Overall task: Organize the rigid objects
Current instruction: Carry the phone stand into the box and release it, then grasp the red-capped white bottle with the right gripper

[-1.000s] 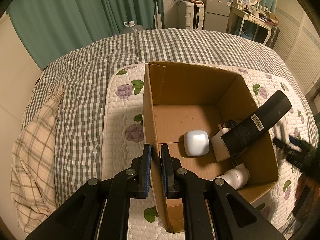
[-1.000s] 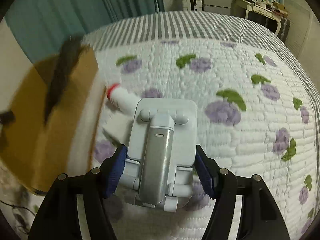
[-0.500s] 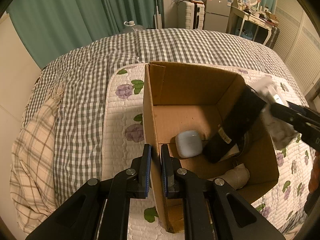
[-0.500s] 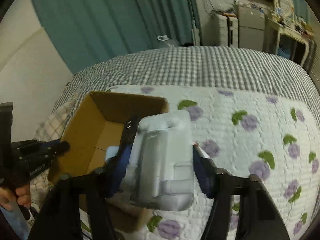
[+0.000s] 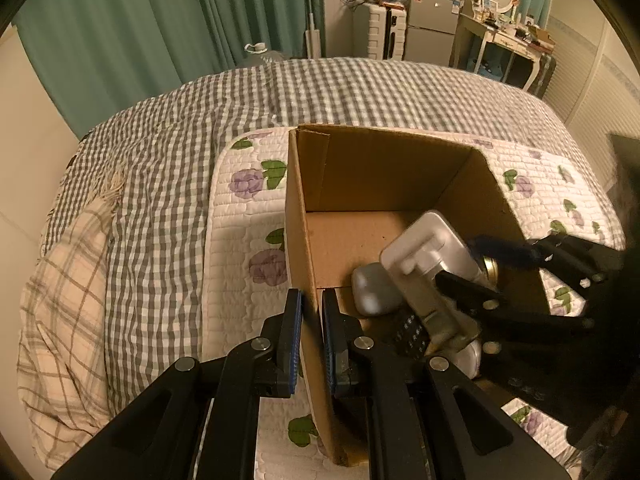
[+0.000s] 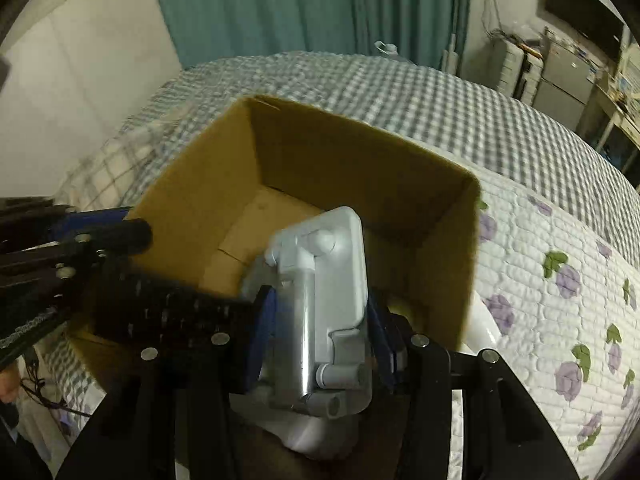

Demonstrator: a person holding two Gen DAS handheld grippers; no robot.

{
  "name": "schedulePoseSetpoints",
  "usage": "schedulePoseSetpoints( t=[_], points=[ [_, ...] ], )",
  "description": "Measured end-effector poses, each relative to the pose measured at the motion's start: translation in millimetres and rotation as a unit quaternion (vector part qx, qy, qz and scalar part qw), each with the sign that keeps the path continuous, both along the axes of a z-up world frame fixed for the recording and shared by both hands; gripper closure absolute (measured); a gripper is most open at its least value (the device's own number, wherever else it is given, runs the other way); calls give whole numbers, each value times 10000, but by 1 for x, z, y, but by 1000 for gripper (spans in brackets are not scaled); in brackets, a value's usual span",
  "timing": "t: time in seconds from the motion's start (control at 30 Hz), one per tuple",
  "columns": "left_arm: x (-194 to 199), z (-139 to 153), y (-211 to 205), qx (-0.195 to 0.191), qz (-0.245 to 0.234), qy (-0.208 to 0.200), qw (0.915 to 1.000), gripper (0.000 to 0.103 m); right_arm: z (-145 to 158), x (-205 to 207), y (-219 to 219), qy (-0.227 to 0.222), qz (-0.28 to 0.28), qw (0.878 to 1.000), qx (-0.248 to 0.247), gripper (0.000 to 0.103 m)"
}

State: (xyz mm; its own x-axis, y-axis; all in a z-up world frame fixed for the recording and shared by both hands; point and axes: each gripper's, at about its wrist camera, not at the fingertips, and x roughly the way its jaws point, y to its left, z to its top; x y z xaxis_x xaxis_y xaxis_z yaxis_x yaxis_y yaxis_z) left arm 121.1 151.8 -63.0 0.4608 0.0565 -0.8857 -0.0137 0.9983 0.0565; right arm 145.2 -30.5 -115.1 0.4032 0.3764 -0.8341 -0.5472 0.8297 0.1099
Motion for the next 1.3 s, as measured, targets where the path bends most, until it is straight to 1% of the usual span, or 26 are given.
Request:
schedulePoseSetpoints(
  t=[0.07,0.13,0.23,0.3,0.33,0.4,0.47,0.57,0.7,0.8,0.9,0.97,1.03,1.1,1.13,1.2,1.3],
  points=[
    [0,0,0,29,-8,-13,10000,94,10,-2,-1,-89,9,9999,51,56],
    [0,0,1,-31,14,-2,10000,94,25,-1,-6,-218,-37,9997,91,56],
    [0,0,2,-17,6,1,10000,94,49,2,-22,-497,-169,9986,53,49],
    [1,1,3,-7,4,11,10000,94,70,10,-43,-728,-370,9967,-1,39],
    [1,1,2,-13,9,11,10000,94,77,13,-53,-798,-473,9957,-29,36],
    [0,1,2,-23,25,28,10000,94,88,24,-79,-859,-748,9934,-161,34],
    [0,1,2,-19,32,43,10000,94,87,33,-94,-762,-906,9925,-303,33],
    [0,1,1,7,34,68,10000,94,67,39,-115,-530,-1011,9923,-483,33],
    [0,1,-2,84,14,109,9999,94,22,37,-131,-222,-932,9927,-735,33],
    [1,1,-3,121,11,127,9998,94,-11,37,-132,-153,-795,9921,-961,33],
    [1,1,-3,144,10,133,9998,94,-35,42,-132,11,-740,9934,-873,33],
    [1,0,-3,143,13,135,9998,94,-43,47,-129,77,-697,9947,-756,33],
    [2,0,-3,158,10,157,9998,94,-52,52,-127,178,-565,9968,-539,33],
    [3,1,-4,164,14,208,9996,94,-56,58,-123,241,-405,9984,-322,36],
    [4,1,-3,149,31,253,9996,94,-56,59,-121,238,-370,9985,-334,37],
    [6,2,-3,130,35,319,9994,94,-61,63,-114,260,-237,9985,-409,48],
    [9,3,3,-103,189,403,9990,94,-70,67,-106,276,-33,9979,-585,54]
  ],
)
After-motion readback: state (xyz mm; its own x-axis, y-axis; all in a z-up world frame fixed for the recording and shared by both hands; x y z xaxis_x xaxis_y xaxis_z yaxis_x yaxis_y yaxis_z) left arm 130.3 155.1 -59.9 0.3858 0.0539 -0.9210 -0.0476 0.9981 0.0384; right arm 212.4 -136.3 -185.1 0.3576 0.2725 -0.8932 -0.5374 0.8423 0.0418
